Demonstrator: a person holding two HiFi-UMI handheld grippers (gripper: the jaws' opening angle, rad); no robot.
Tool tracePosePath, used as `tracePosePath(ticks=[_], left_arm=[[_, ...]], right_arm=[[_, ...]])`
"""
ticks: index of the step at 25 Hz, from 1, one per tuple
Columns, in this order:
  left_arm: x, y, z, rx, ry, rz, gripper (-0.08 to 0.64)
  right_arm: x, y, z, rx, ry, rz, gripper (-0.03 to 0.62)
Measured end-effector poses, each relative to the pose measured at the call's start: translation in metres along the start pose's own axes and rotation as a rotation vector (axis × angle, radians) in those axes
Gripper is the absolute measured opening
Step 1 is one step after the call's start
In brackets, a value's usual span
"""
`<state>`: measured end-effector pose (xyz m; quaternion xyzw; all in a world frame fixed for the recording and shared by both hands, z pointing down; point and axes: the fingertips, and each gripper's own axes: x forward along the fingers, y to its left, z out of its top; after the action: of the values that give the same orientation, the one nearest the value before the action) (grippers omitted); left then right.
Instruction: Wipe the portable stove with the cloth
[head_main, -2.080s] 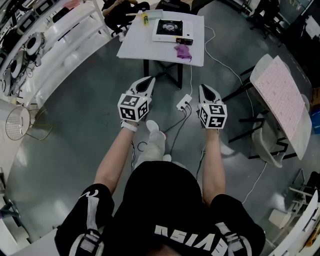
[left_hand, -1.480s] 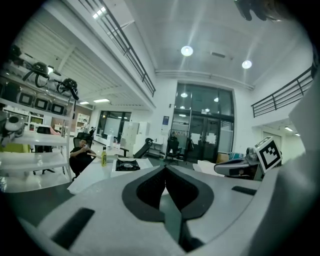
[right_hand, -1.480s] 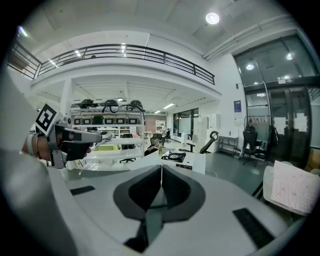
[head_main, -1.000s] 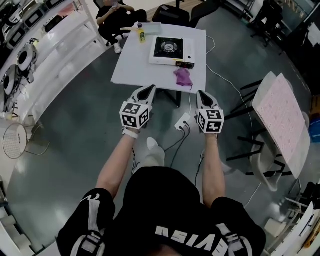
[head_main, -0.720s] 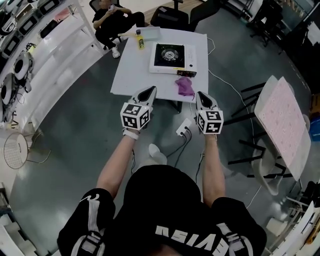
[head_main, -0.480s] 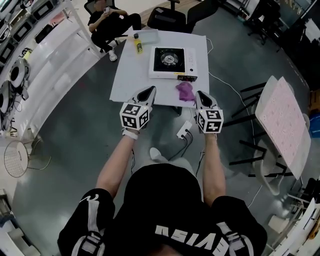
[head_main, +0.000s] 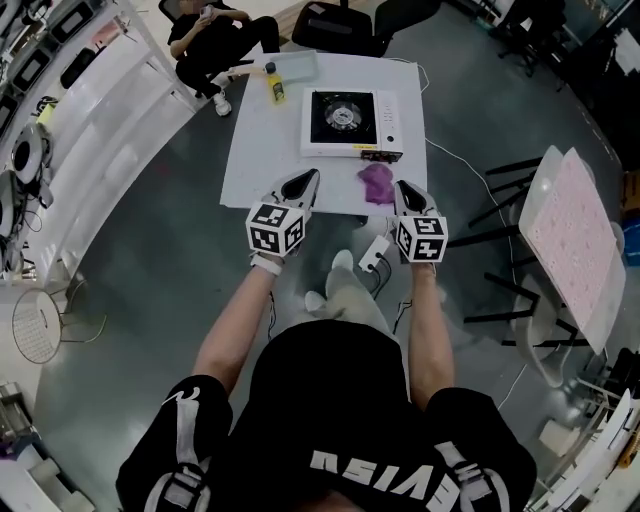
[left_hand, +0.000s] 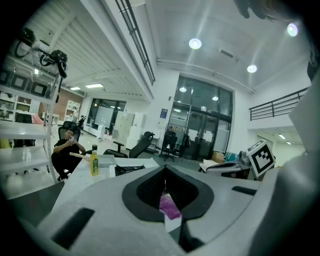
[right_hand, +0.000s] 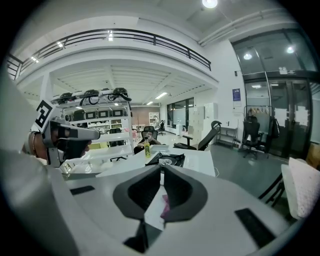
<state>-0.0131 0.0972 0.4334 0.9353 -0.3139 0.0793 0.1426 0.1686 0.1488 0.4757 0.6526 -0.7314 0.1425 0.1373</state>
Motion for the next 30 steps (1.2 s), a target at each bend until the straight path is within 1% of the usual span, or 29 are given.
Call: tracePosePath(ticks=[5,11,12,13,14,17,20,23,30], left_arm=[[0.023,0.009,-0.023,-0.007,0.053,-0.023,0.006],[0.06,0.013,-0.042,-0.006,0.099,-0.069,0.006],[0.066,0.014,-0.044,-0.005,0.105,-0.077,0.006],[0.072,0.016,-0.047,-0.004,0.113,-0.083,0.006],[0.078,0.019,-0.049,-0.005,0.119,-0.087,0.006],[0.094,0.026,-0.055,-0.008,0.139,-0.101,0.006],[0.109,0.031,-0.063,0.002,0.163,-0.12,0.006],[0.121,0.039,-0.074,0.0,0.19,-0.133,0.006],[0.145,0.059,-0.097,-0.022,0.238,-0.147,0.006]], right_arm=[[0.029,-0.004,-0.024,0.019,0.043,0.012,0.014],[0.059,-0.021,-0.058,0.043,0.1,0.009,0.018],[0.065,-0.024,-0.064,0.047,0.108,0.011,0.032],[0.071,-0.026,-0.068,0.05,0.117,0.015,0.077],[0.078,-0.027,-0.073,0.052,0.126,0.02,0.103],[0.096,-0.032,-0.086,0.051,0.154,0.029,0.146],[0.114,-0.037,-0.099,0.04,0.17,0.041,0.222],[0.133,-0.04,-0.116,0.024,0.205,0.059,0.247],[0.176,-0.052,-0.158,0.033,0.305,0.067,0.256]])
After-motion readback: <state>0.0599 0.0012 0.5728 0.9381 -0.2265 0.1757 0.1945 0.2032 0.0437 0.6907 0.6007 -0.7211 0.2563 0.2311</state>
